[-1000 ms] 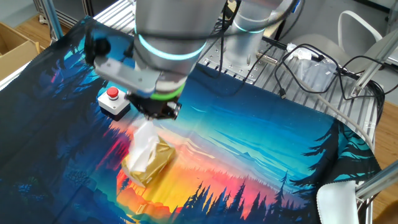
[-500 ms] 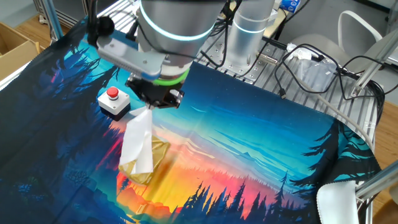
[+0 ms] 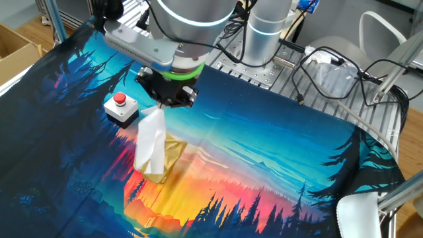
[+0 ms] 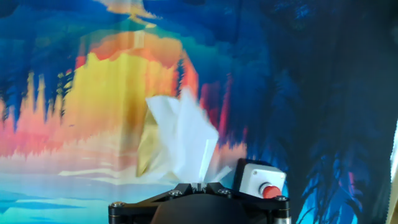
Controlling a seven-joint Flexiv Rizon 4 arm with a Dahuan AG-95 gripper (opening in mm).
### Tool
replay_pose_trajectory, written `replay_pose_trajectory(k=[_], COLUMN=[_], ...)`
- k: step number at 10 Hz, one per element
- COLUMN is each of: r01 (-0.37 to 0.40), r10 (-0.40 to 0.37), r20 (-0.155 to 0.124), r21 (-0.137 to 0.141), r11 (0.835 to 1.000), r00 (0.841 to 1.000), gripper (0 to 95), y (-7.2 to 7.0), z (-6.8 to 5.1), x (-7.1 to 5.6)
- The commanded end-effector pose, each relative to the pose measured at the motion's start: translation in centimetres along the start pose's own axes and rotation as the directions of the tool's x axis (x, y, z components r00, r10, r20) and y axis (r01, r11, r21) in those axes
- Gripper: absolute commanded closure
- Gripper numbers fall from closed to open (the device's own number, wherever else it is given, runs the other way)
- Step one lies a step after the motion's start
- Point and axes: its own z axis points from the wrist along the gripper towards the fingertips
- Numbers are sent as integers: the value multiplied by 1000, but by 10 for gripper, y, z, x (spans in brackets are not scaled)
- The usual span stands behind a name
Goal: Pull out a napkin
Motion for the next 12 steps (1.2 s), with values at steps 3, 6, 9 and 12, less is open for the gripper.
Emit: replay_pose_trajectory(k=[3, 6, 9, 12], r01=[-8, -4, 5, 51], r10=[8, 4, -5, -50], r20=[-2, -3, -14, 16], r21=[3, -10, -2, -22], r11=[1000, 1000, 1000, 998], r00=[1000, 1000, 1000, 999], gripper=[950, 950, 950, 950], y=[-1, -3, -3, -36], z=[-4, 0, -2, 19], x=[-3, -6, -8, -15])
